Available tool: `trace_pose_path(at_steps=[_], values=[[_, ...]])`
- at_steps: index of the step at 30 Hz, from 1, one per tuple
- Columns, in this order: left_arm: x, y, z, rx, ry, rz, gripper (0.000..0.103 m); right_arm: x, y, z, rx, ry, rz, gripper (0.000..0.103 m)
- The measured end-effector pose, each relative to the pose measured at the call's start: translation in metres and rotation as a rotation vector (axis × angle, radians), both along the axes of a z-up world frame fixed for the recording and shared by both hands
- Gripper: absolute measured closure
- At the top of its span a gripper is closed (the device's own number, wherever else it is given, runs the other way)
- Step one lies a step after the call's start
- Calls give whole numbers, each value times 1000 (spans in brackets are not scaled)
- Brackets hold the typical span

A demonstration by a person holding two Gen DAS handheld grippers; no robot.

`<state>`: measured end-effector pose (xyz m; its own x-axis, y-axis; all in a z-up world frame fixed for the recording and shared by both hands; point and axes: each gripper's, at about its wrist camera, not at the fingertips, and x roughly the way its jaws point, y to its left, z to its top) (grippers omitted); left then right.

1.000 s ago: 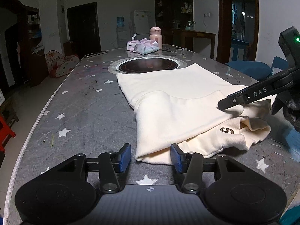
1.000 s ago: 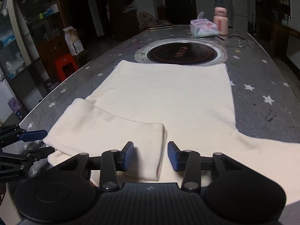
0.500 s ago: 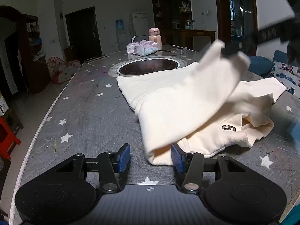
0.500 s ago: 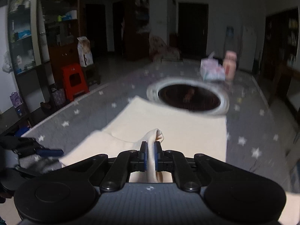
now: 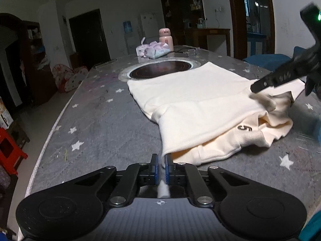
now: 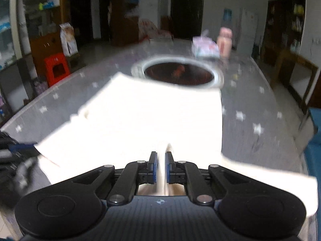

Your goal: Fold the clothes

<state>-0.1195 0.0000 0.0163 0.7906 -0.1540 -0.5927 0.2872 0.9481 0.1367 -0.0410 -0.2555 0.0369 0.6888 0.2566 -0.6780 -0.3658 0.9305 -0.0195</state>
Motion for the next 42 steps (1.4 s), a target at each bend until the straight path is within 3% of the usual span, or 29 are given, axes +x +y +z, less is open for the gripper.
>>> trace_pose_path(at_steps=[3,8,20,27,32,35,42], values=[[0,8,8,-33,29,-26,87,-3,-7,-2,20,1,-13,93],[15,11,31,-88,8,-52,87,-13,-9,4,71,-21,24,90],[93,-6,8,-191,102,27,85,-12,8,-18,112,40,89,84],[86,9,16,-243,72,45,81,-12,-2,-13,151,20,70,82],[95,-5,4,-180,87,37,78,-10,-3,-22,152,30,62,80],[93,-12,8,-142,72,26,78,-18,-13,-13,160,0,39,69],[78,-25,21,-128,13,-2,55,-28,-74,-5,144,-49,-165,67]])
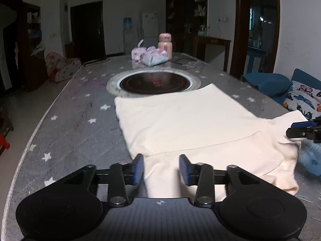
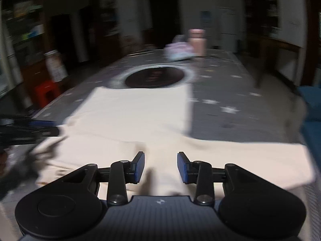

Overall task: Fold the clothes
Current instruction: 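Grasp the remaining sleeve with the right gripper and fold it across the body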

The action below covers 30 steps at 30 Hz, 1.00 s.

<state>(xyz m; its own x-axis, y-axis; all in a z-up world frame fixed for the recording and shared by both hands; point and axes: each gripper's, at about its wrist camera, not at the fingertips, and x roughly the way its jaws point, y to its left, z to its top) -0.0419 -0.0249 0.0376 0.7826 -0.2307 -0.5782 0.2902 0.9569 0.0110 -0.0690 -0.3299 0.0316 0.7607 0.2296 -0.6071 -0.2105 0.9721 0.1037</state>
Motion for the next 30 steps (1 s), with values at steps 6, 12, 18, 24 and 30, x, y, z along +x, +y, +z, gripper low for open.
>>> trace_pose_path(at_steps=[6,12,18,24,30], values=[[-9,-15,3,24,-20,-34,48,2,-79,-14,29,34,-265,63],[-10,-20,3,41,-17,-34,44,3,-145,-29,164,46,-451,52],[-11,-23,3,54,-14,-32,40,7,-179,-47,303,62,-505,48],[-11,-24,2,63,-12,-27,37,6,-210,-65,497,76,-530,51],[-12,-26,1,69,-7,-25,36,2,-219,-66,549,52,-513,88]])
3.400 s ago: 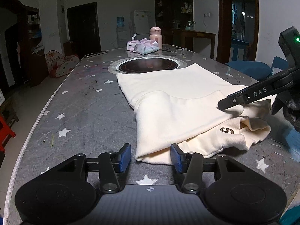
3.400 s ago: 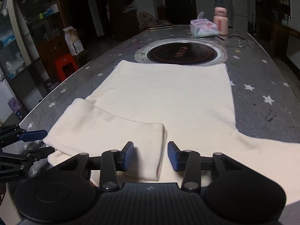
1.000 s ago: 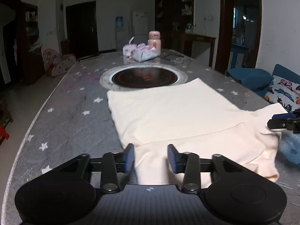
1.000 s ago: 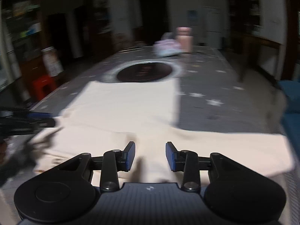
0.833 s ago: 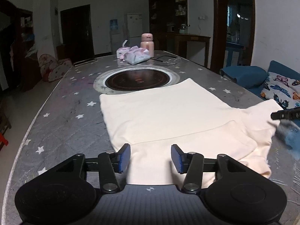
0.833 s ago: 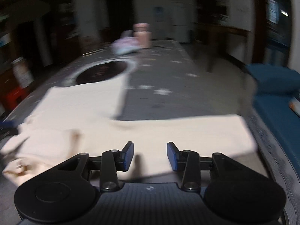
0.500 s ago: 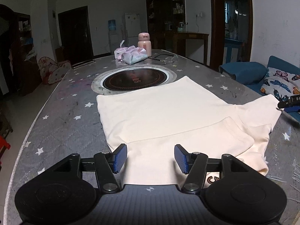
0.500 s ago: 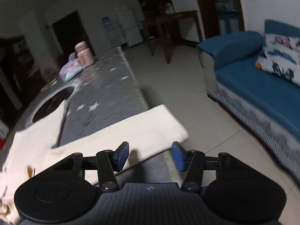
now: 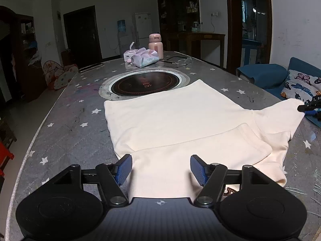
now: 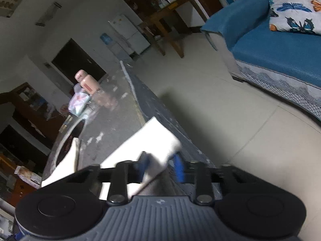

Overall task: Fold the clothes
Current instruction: 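Grasp the remaining sleeve with the right gripper and fold it across the body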

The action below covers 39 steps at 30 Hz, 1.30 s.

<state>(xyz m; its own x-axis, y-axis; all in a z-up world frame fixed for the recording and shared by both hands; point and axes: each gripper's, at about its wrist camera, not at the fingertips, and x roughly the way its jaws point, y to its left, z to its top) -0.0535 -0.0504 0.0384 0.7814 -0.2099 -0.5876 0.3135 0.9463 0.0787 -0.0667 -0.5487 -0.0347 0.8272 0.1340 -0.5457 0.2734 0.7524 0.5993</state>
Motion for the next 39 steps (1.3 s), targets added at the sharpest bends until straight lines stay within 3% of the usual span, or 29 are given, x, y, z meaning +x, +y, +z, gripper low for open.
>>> trace_pose_path(at_steps=[4,8,14,21,28,31,36,39], values=[[-1,0,0,0,-3,4,33,-4,4,15,-12,-45,-8,96],[0,5,1,-6,-11,19,31,-5,27,47,-46,-124,80,98],[-2,18,4,-23,-29,51,28,13,96,98,-85,-238,325,98],[-10,42,4,-49,-46,95,24,45,199,130,-92,-305,600,98],[-18,65,1,-77,-43,136,24,62,291,115,-135,-248,802,98],[-20,70,1,-89,-38,149,23,60,310,99,-139,-206,853,97],[-20,70,2,-97,-31,136,23,58,342,74,-144,-135,938,88],[-20,66,6,-107,-37,114,23,46,328,78,-181,-136,928,87]])
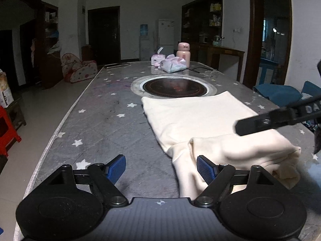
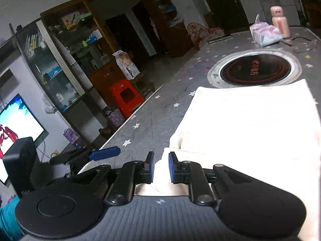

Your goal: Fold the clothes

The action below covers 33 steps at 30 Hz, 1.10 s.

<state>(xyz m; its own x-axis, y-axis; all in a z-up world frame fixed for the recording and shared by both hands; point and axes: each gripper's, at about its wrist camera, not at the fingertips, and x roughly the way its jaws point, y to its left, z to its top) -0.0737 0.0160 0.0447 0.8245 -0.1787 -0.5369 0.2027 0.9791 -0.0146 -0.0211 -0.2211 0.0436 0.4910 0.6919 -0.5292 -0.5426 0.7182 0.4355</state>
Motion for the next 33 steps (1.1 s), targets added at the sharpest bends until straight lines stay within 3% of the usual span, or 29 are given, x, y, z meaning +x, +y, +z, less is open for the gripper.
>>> trace_pose_path(at_steps=[5,13,21,27,33], values=[[1,-20,6,-13,-16,-74,23,-23,-46,3,-121,-39,-97,87],[9,-58,3,-2,-3,-195,25,-36,-109,-25,-240,51,-271,87],[26,-73,-8,8,48,-221,34,-5,-101,-2,-185,-40,-242,87],[39,-63,-21,45,96,-166,35,22,-92,-25,-221,-5,-229,87],[25,-58,-18,59,55,-195,35,-12,-85,-12,-279,-78,-168,83]])
